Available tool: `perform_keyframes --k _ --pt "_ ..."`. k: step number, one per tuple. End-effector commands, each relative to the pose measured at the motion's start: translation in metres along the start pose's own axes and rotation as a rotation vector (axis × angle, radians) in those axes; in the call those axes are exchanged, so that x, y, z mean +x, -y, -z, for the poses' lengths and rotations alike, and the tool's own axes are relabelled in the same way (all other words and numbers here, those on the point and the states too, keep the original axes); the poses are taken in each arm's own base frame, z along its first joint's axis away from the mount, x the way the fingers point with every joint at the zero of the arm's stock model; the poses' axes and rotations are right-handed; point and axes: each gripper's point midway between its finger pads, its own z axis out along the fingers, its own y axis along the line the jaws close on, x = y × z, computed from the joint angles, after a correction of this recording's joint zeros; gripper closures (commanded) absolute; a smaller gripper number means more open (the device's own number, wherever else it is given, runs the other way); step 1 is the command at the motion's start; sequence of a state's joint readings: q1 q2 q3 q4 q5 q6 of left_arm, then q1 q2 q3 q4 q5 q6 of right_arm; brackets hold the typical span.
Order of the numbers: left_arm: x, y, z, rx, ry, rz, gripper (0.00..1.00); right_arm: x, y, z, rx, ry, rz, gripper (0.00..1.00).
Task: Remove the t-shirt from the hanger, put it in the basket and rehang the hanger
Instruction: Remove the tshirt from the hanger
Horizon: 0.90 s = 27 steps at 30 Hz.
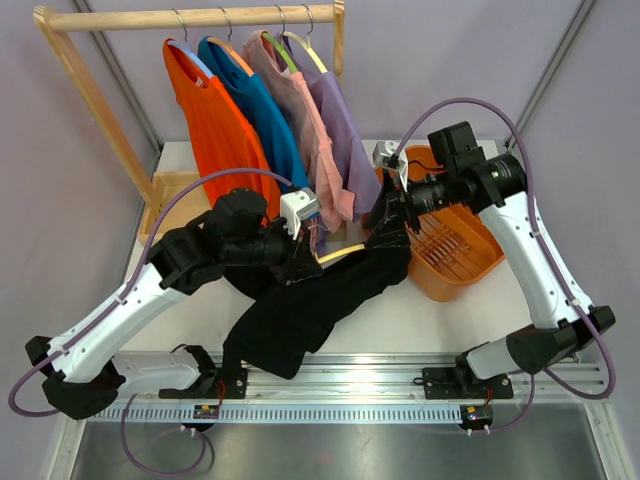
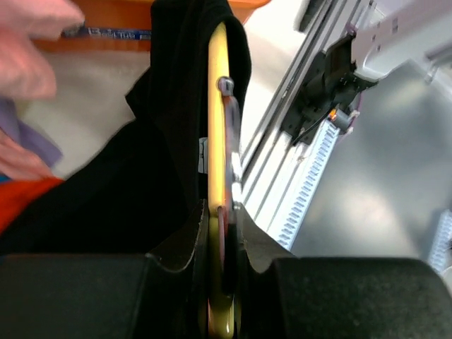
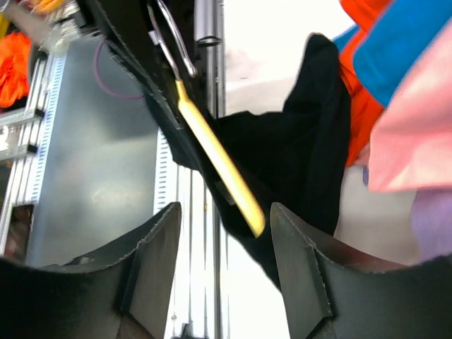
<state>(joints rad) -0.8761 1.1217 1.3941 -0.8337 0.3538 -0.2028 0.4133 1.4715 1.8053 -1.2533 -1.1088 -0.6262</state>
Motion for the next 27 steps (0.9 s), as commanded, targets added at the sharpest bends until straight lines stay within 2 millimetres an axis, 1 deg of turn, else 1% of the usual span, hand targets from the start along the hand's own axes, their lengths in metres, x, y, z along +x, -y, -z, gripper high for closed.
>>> perform_keyframes --k 1,2,3,4,5,6,7,8,9,10,11,14,15,17,20,21,24,27 --pt "-0.019 0.005 0.006 -0.014 0.121 0.168 1.00 -0.002 0.002 0.010 0.164 0.022 -0.077 0.40" --pt "-0.021 0.003 0.010 -0.032 0.146 0.186 1.00 -0.001 0.004 0.011 0.208 0.031 -0.158 0.41" --pt "-0.021 0.001 0.009 -0.046 0.151 0.222 1.00 0.001 0.009 0.013 0.247 0.035 -0.177 0.42" --pt "-0.020 -0.005 0.010 -0.079 0.164 0.237 1.00 0.003 0.019 0.016 0.325 0.043 -0.182 0.44" --pt "-0.021 -0.007 0.011 -0.090 0.176 0.250 1.00 0.002 0.022 0.017 0.360 0.059 -0.237 0.44" --pt "-0.021 -0.009 0.011 -0.104 0.180 0.272 1.00 0.000 0.022 0.014 0.380 0.066 -0.242 0.45" --pt "-0.022 -0.011 0.011 -0.116 0.189 0.280 1.00 -0.001 0.032 0.017 0.459 0.080 -0.235 0.44" --pt "-0.023 -0.012 0.010 -0.121 0.188 0.288 1.00 -0.003 0.034 0.016 0.496 0.096 -0.279 0.45" --pt "-0.024 -0.012 0.007 -0.123 0.185 0.305 1.00 -0.002 0.043 0.017 0.568 0.101 -0.303 0.46" --pt "-0.026 -0.012 0.006 -0.123 0.188 0.312 1.00 -0.004 0.043 0.012 0.573 0.098 -0.318 0.45" --pt "-0.029 -0.012 0.006 -0.125 0.195 0.317 1.00 -0.005 0.044 0.009 0.590 0.109 -0.374 0.46" --pt "-0.032 -0.014 0.003 -0.132 0.201 0.345 1.00 -0.004 0.049 0.003 0.639 0.106 -0.424 0.47" --pt "-0.033 -0.013 0.002 -0.130 0.206 0.353 1.00 -0.002 0.054 0.004 0.679 0.103 -0.428 0.48" --pt "-0.035 -0.013 0.002 -0.127 0.222 0.362 1.00 -0.002 0.054 -0.005 0.678 0.084 -0.434 0.49" --pt "-0.034 -0.015 0.002 -0.136 0.226 0.375 1.00 0.002 0.058 -0.011 0.711 0.046 -0.427 0.51" --pt "-0.034 -0.016 0.001 -0.137 0.227 0.381 1.00 0.004 0.061 -0.010 0.735 0.033 -0.424 0.52" --pt "-0.036 -0.015 0.004 -0.136 0.246 0.385 1.00 0.013 0.063 -0.012 0.750 -0.021 -0.427 0.52" --pt "-0.036 -0.015 0.005 -0.133 0.256 0.384 1.00 0.019 0.067 -0.015 0.758 -0.044 -0.430 0.56"
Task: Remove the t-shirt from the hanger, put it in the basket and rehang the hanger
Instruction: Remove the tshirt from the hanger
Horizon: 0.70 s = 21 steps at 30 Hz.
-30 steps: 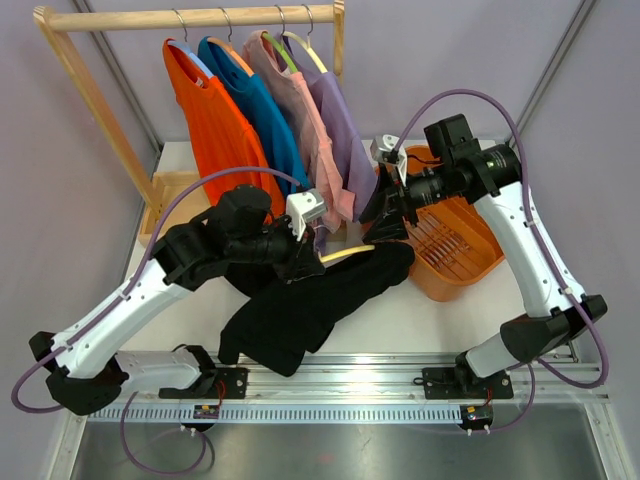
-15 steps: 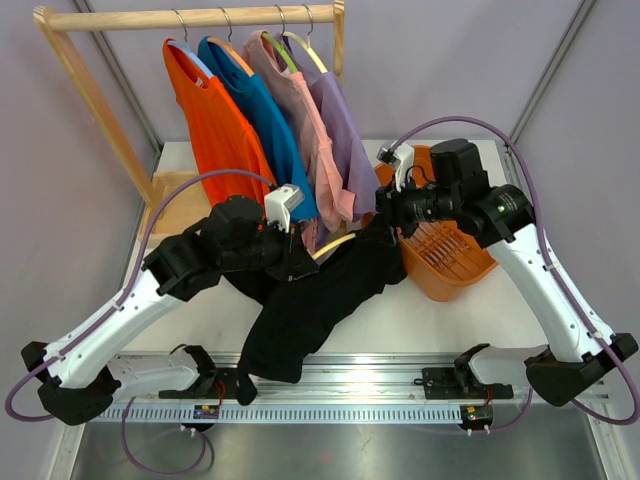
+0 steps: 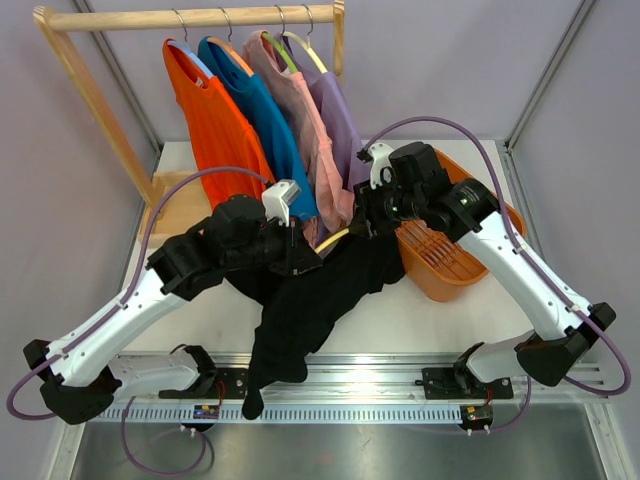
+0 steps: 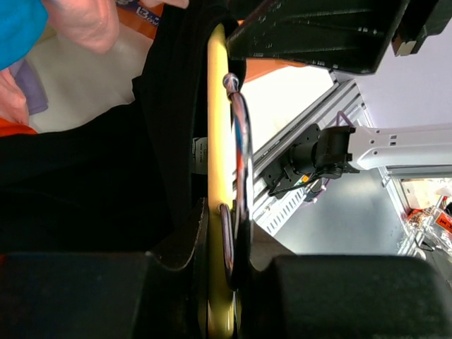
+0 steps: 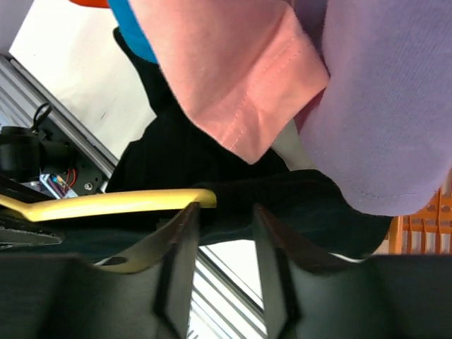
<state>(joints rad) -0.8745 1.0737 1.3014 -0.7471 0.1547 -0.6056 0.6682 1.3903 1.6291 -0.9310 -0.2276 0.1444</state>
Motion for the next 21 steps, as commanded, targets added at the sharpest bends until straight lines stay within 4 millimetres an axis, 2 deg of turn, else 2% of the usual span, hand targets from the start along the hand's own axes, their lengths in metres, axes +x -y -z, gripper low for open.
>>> perform_keyframes --k 1,8,11,12,15,18,21 --pt "-0.026 0.016 0.009 0.062 0.125 0.011 1.00 -0.012 0.003 0.004 0.049 0.035 0.004 0.59" --pt "-0.028 0.018 0.021 0.076 0.154 -0.012 1.00 -0.014 0.003 -0.001 0.046 0.028 0.017 0.79" --pt "-0.029 0.019 0.025 0.085 0.164 -0.020 1.00 -0.014 -0.001 -0.004 0.021 0.029 0.017 0.85" --pt "-0.029 0.020 0.026 0.091 0.165 -0.022 1.00 -0.015 -0.004 -0.004 0.007 0.030 0.018 0.91" --pt "-0.029 0.022 0.029 0.106 0.173 -0.029 1.00 -0.022 -0.010 -0.004 -0.030 0.055 0.032 1.00" --pt "-0.030 0.027 0.033 0.135 0.182 -0.053 1.00 -0.033 -0.030 0.006 -0.138 0.086 0.102 1.00" --pt "-0.033 0.034 0.040 0.171 0.199 -0.120 1.00 -0.055 -0.056 0.035 -0.293 0.168 0.196 1.00"
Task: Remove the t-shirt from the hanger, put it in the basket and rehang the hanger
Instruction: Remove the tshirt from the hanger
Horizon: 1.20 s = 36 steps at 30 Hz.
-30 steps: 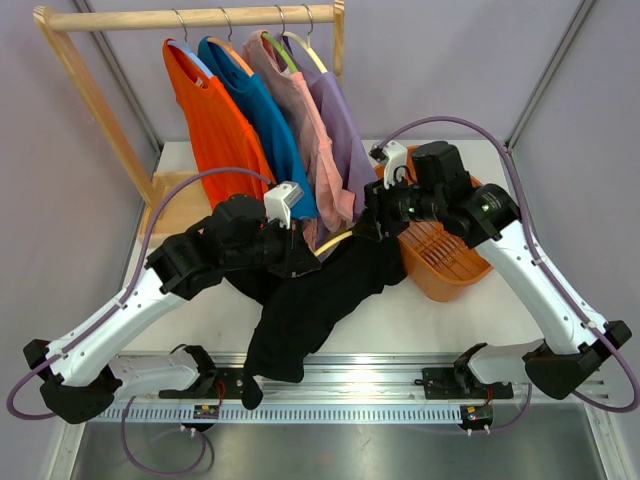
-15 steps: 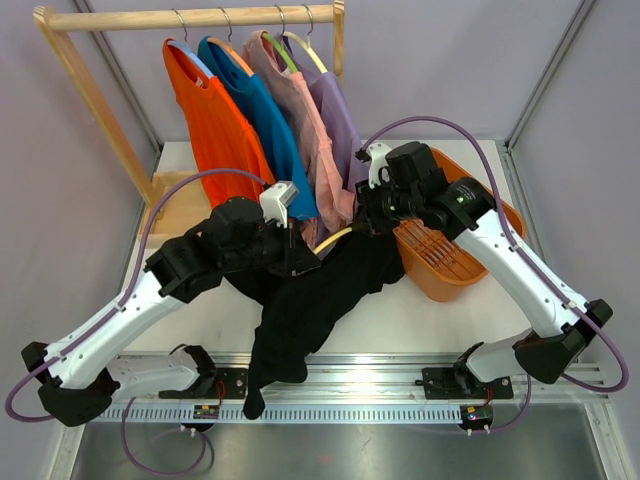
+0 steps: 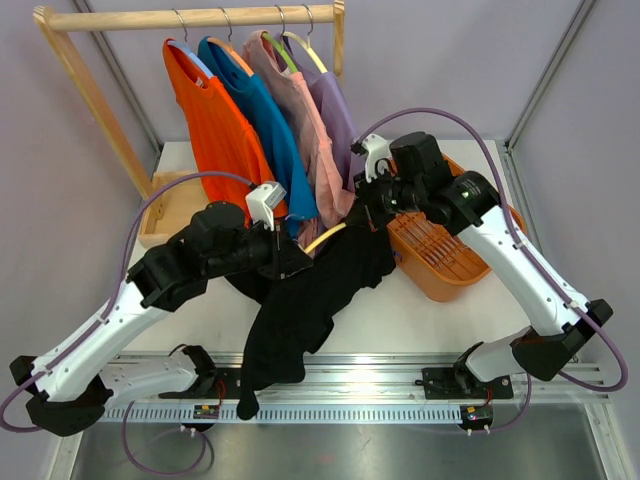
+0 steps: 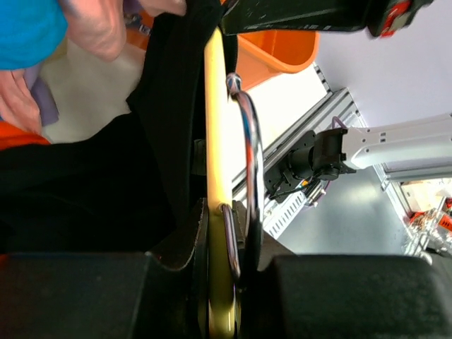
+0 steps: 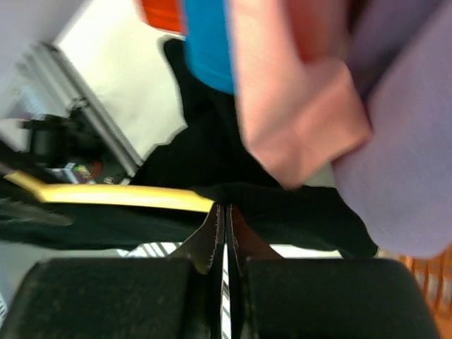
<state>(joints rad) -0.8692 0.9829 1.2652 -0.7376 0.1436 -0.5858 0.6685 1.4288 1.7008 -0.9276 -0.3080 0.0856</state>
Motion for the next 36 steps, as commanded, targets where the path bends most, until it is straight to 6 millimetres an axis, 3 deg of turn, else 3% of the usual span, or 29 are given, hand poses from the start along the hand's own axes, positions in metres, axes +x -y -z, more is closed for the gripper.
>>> perform_keyframes --k 1,3,6,11,15,19,23,31,36 --pt "-0.038 0.040 0.022 0.169 0.146 -0.116 1.00 -0.059 -0.052 0.047 -0.244 0.242 0.181 1.00" --pt "-0.041 0.040 0.027 0.161 0.145 -0.180 1.00 -0.081 -0.076 0.076 -0.336 0.367 0.267 1.00" --pt "-0.055 0.045 0.034 0.154 0.164 -0.264 1.00 -0.100 -0.101 0.099 -0.434 0.442 0.315 1.00" --pt "-0.079 0.053 0.040 0.146 0.225 -0.383 1.00 -0.123 -0.124 0.125 -0.523 0.527 0.329 1.00" --pt "-0.085 0.049 0.035 0.130 0.255 -0.437 1.00 -0.148 -0.139 0.156 -0.549 0.629 0.367 1.00" --pt "-0.093 0.044 0.038 0.099 0.318 -0.475 1.00 -0.158 -0.144 0.171 -0.546 0.680 0.407 1.00" --pt "-0.104 0.038 0.033 0.061 0.378 -0.511 1.00 -0.148 -0.159 0.177 -0.660 0.638 0.381 1.00" --pt "-0.127 0.055 0.022 0.115 0.469 -0.548 1.00 -0.148 -0.167 0.178 -0.715 0.626 0.358 1.00" --pt "-0.121 0.055 0.024 0.136 0.471 -0.556 1.00 -0.189 -0.135 0.200 -0.622 0.734 0.312 1.00"
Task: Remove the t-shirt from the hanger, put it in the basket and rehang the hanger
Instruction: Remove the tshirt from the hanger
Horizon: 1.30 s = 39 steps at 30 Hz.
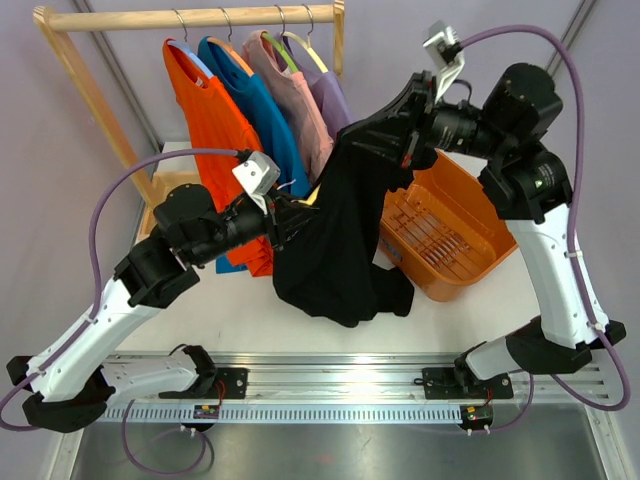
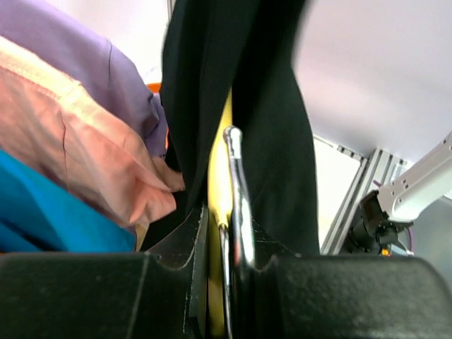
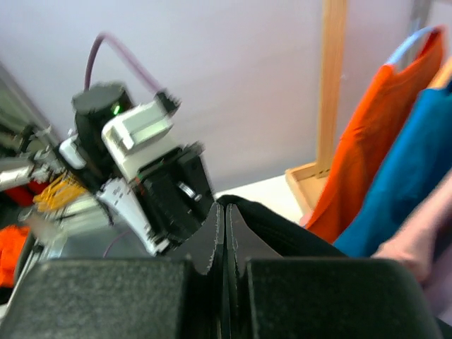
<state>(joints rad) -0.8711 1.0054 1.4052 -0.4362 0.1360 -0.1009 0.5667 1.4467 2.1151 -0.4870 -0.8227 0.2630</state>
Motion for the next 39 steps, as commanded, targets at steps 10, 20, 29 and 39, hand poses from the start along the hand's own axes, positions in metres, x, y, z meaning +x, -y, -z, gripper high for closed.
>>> perform_keyframes --k 10,20,29,39 --pt "-0.002 -0.010 0.018 -0.050 0.094 0.014 1.00 -0.045 0.025 0.036 0.102 0.083 0.122 1.00" --pt "0.012 -0.002 0.050 -0.035 0.001 0.031 1.00 -0.018 0.126 0.079 0.537 -0.018 0.172 1.00" --pt "0.015 0.008 0.074 -0.008 -0.042 0.054 1.00 0.012 0.196 0.111 0.733 -0.102 0.161 1.00" --pt "0.006 0.011 0.093 -0.018 -0.016 0.073 1.00 0.060 0.227 0.129 0.781 -0.206 0.126 1.00"
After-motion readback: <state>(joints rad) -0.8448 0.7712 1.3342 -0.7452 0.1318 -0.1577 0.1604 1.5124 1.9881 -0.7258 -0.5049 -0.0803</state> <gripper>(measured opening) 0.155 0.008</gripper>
